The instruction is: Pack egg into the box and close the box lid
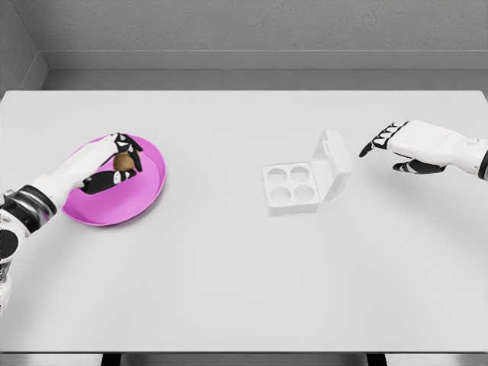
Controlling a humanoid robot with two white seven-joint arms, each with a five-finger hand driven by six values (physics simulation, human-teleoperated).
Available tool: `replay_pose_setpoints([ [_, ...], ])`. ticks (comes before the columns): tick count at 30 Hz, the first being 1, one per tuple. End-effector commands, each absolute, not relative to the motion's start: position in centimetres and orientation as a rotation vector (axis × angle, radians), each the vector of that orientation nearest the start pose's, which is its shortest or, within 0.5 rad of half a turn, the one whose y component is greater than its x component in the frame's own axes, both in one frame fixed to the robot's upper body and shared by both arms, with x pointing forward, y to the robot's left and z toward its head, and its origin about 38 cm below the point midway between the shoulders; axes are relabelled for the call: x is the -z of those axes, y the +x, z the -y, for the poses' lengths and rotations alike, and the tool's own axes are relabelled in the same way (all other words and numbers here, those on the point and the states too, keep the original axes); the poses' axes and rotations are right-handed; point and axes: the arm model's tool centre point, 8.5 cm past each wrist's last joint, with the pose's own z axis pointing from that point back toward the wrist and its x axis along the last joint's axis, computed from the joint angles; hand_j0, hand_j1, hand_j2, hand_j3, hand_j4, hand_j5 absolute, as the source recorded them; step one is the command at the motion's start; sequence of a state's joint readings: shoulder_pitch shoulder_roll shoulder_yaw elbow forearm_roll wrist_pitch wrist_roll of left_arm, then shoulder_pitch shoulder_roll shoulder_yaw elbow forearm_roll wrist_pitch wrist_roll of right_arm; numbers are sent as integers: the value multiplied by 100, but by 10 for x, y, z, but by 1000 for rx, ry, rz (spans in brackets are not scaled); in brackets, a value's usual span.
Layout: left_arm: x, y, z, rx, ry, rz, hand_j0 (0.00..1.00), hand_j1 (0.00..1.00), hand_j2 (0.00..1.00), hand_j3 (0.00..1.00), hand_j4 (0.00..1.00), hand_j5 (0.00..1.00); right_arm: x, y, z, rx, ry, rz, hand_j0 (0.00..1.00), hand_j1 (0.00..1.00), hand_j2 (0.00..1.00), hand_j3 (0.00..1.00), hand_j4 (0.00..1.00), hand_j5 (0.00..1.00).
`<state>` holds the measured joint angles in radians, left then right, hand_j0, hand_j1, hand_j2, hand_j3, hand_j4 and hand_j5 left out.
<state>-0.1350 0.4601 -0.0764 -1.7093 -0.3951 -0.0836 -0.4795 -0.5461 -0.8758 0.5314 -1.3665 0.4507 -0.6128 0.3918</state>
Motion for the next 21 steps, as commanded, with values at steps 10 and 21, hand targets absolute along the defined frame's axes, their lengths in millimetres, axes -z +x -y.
replay_pose_setpoints([
  [10, -157, 393, -245, 1149, 259, 1598, 28, 28, 28, 28, 28, 28, -201, 431, 357, -1965, -514, 1386, 72, 72, 72, 72, 72, 72],
  [21, -168, 399, -180, 1183, 132, 1697, 28, 28, 28, 28, 28, 28, -201, 431, 358, -1963, -517, 1387, 72, 72, 72, 72, 72, 72],
])
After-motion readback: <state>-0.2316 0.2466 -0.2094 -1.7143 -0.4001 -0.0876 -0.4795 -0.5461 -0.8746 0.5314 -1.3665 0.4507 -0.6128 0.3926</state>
